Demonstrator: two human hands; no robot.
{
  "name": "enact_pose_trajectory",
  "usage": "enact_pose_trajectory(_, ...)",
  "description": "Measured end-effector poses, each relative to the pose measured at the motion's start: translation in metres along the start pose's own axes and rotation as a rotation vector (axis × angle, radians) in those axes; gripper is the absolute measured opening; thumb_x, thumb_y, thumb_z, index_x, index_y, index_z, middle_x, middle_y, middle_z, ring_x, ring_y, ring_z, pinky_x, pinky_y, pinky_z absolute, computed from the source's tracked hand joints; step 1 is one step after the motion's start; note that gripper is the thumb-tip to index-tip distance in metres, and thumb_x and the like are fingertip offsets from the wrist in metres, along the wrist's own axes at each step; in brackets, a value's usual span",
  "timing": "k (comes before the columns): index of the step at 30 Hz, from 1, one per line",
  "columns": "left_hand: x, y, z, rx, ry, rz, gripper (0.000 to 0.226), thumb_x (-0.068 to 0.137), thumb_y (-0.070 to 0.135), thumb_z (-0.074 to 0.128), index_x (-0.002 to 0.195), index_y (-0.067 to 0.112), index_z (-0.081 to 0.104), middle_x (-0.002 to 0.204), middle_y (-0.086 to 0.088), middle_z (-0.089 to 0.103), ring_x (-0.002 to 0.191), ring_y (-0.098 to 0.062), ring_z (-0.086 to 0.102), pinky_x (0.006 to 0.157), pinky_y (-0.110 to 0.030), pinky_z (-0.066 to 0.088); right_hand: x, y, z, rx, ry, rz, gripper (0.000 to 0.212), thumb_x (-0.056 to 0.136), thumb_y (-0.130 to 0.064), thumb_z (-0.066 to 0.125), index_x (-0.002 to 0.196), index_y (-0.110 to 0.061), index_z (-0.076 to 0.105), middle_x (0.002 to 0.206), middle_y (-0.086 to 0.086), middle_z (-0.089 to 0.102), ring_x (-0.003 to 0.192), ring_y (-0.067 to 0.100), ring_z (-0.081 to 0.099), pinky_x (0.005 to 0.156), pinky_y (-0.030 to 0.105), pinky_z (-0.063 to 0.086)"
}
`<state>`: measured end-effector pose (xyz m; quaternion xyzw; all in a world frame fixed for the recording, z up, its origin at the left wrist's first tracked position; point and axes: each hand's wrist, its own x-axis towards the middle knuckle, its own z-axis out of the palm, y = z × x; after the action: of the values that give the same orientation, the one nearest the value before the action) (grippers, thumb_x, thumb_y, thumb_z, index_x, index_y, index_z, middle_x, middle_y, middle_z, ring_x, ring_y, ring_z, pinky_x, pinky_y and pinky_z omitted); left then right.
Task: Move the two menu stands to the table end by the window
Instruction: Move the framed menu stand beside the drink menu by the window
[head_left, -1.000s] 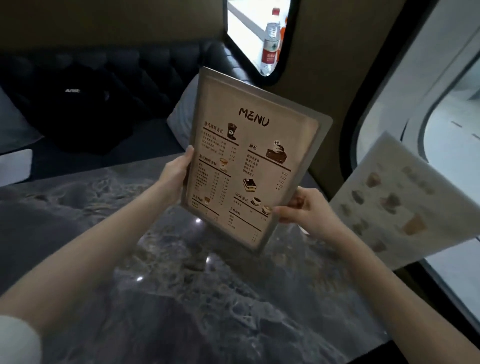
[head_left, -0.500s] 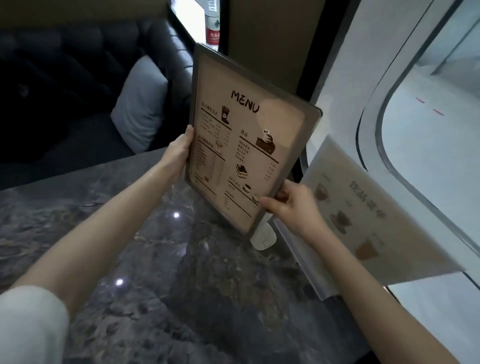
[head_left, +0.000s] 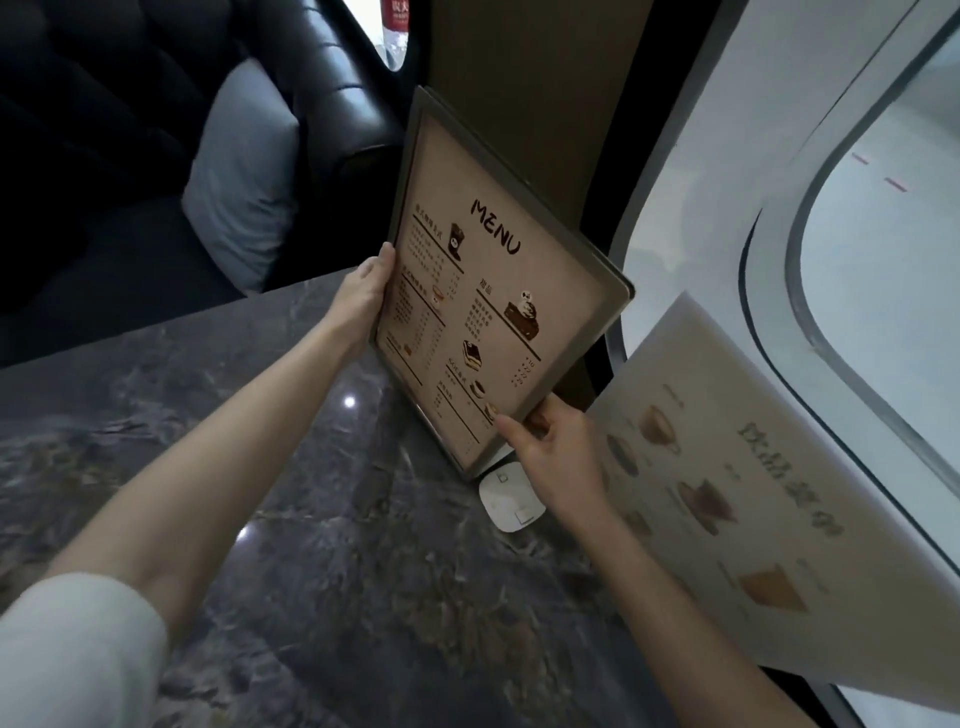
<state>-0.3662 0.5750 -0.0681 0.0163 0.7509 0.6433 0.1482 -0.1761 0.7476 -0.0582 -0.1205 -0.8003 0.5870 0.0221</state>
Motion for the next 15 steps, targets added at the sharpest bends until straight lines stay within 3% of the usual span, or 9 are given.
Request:
enact_pose_trajectory(3,0.005,-0.004,0.002,-0.008,-0.01,-0.006,0.048,0.097,0.046,0.033,0.122,0.011,0.056,0.102,0.009,0.064,0.079,0.011,0.065,0.059,-0.003,0.047,0.004,0.009,0.002,-0.008,0.006,0.009,0.031,0.083,-0.015,0.063,0.114,-0.017,0.06,0.096,-0.03,0.057,0.081,-0.028,0.052,0.068,-0.003,0.044)
enact_pose_trajectory(8,0.01,-0.008,0.007,-0.013,-0.011,0.005,0.035,0.096,0.045,0.036,0.106,0.022,0.059,0.099,0.01,0.065,0.076,0.013,0.066,0.058,-0.004,0.048,0.005,0.013,0.003,-0.01,0.026,0.006,0.03,0.083,-0.017,0.064,0.113,-0.017,0.061,0.098,-0.026,0.058,0.083,-0.025,0.054,0.07,-0.001,0.045)
enact_pose_trajectory(15,0.01,-0.012,0.013,-0.038,0.032,-0.05,0.038,0.094,0.049,0.038,0.11,0.021,0.058,0.099,0.012,0.064,0.074,0.014,0.065,0.056,-0.002,0.046,0.002,0.015,0.003,-0.032,0.023,0.025,0.03,0.084,-0.019,0.062,0.114,-0.017,0.06,0.113,-0.006,0.067,0.106,0.009,0.061,0.086,0.023,0.052)
